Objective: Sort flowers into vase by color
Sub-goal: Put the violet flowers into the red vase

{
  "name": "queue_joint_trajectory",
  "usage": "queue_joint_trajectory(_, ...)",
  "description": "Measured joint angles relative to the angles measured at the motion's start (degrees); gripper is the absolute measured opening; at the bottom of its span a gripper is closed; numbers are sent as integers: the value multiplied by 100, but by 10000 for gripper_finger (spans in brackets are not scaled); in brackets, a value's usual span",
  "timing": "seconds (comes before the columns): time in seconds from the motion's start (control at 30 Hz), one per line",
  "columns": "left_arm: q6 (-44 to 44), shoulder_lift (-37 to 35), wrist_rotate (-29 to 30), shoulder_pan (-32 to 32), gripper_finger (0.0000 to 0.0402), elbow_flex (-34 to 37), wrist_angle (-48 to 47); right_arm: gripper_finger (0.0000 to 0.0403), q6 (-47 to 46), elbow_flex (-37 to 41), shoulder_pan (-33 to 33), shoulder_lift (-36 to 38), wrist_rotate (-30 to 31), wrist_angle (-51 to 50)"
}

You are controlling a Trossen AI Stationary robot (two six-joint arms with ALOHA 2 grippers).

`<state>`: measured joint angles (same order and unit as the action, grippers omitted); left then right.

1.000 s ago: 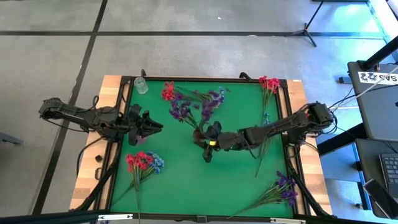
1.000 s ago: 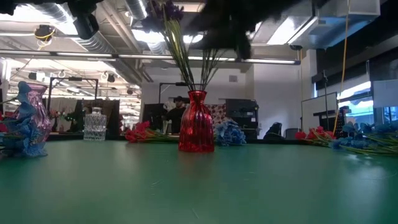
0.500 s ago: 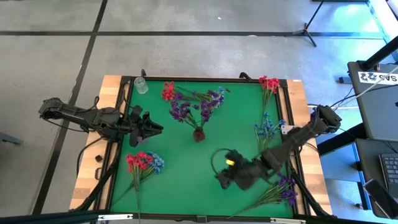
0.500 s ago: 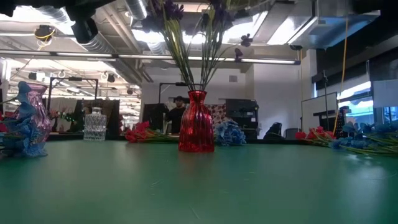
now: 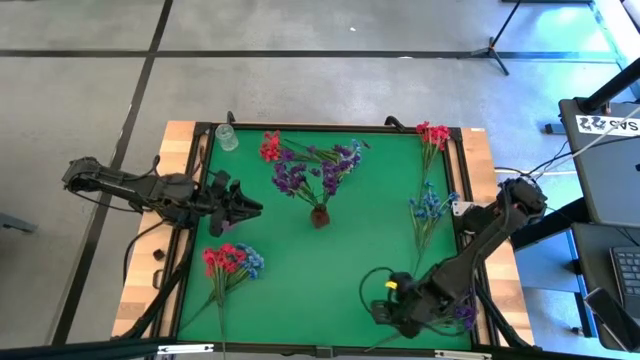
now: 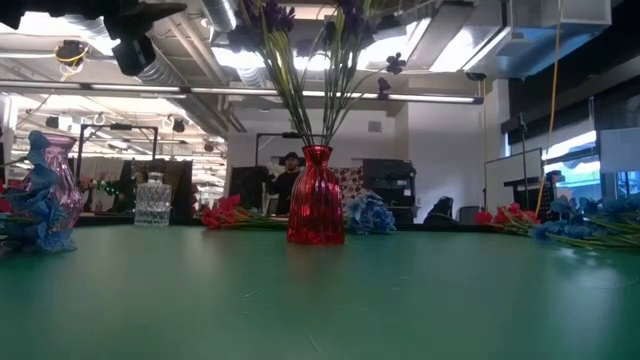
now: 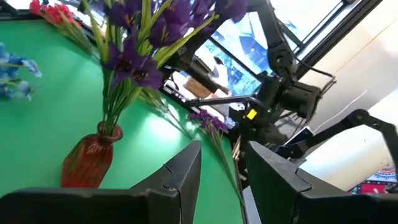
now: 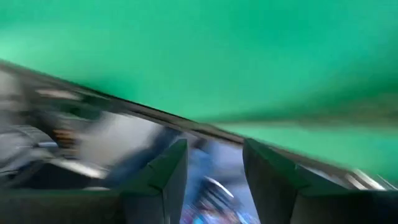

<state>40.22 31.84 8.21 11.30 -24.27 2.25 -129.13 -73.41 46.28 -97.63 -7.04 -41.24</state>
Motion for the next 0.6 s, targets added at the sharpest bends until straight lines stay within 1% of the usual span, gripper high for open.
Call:
queue_joint_trajectory(0.07, 18, 2, -3, 16, 124, 0, -66, 154, -624, 2, 68, -111, -788, -281)
queue_joint_trajectory(0.1, 21, 2, -9, 38, 124, 0, -71, 154, -745, 2, 85, -169, -1117, -307)
queue_joint_trajectory(0.13, 21, 2, -22, 73, 124, 0, -65, 154, -756, 2, 100, -212, -1365, -323)
queue_joint_trajectory(0.17, 21, 2, -32, 105, 124, 0, -69, 154, -759, 0, 158, -257, -1486, -404)
queue_joint_trajectory(0.3, 24, 2, -22, 234, 124, 0, -58, 154, -1164, 0, 330, -441, -1578, -1044)
queue_joint_trajectory(0.37, 27, 2, -6, 277, 124, 0, -58, 154, -1177, 0, 388, -525, -1553, -1403)
queue_joint_trajectory(0.5, 36, -1, 2, 279, 124, 0, -40, 154, -1102, 0, 399, -776, -1367, -1581)
queue_joint_trajectory(0.6, 37, -1, 2, 278, 124, 0, -22, 154, -971, 0, 392, -1003, -1207, -1533)
